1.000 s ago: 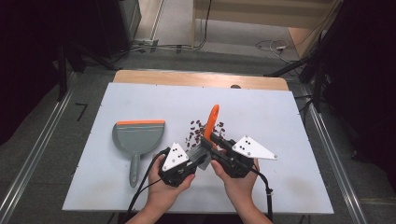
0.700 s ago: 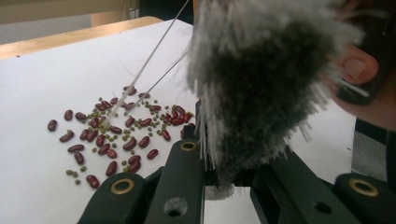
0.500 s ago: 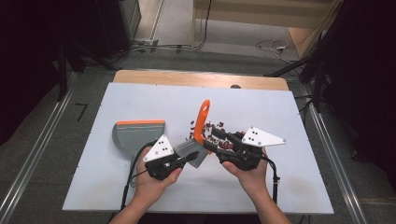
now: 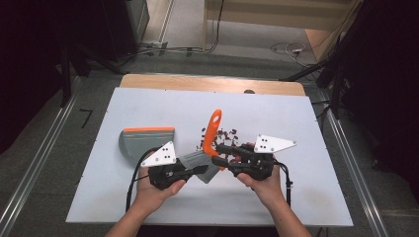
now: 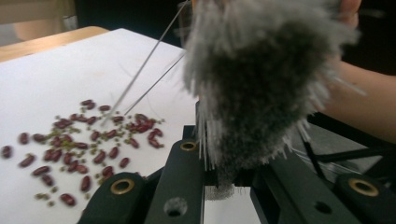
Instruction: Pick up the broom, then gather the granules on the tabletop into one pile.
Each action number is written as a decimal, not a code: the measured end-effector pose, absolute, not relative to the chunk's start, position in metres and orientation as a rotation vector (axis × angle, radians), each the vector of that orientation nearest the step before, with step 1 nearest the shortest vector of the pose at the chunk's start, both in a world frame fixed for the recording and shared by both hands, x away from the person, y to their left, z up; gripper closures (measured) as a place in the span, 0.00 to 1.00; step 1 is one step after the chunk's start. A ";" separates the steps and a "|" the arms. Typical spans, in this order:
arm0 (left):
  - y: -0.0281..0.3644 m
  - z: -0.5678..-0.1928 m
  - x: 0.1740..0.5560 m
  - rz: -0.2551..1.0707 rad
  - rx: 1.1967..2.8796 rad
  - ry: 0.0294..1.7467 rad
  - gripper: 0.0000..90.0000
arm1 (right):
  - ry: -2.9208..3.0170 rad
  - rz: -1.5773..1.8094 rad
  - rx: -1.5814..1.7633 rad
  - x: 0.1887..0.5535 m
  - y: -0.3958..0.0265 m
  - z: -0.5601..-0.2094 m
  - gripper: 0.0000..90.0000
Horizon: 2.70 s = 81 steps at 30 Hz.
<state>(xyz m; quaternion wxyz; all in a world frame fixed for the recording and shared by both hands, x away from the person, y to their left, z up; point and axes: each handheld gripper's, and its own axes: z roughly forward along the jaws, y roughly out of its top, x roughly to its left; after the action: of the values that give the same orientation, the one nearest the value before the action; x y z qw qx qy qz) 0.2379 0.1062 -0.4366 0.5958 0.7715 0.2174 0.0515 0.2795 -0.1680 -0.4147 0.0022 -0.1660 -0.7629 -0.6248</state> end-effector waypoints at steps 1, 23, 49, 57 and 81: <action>0.106 -0.437 0.238 0.116 1.794 0.497 0.95 | -2.389 -1.950 -0.510 0.279 -0.167 -0.416 0.60; 0.104 -0.442 0.239 0.036 1.794 0.456 0.87 | -2.363 -1.882 -0.436 0.275 -0.162 -0.422 0.76; 0.146 -0.446 0.235 0.265 1.695 0.705 0.01 | -2.559 -1.871 -0.889 0.285 -0.184 -0.415 0.76; 0.159 -0.448 0.233 0.287 1.687 0.715 0.00 | -2.597 -1.862 -1.005 0.291 -0.192 -0.413 0.76; 0.199 -0.452 0.222 0.384 1.676 0.775 0.00 | -2.650 -1.726 -1.426 0.342 -0.232 -0.410 0.76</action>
<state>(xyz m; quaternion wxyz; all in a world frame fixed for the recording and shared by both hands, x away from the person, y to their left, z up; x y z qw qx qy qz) 0.2216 0.1987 -0.4524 0.5872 0.7193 0.3325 0.1650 0.3416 -0.2315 -0.4098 -0.1630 -0.4056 -0.7535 -0.4910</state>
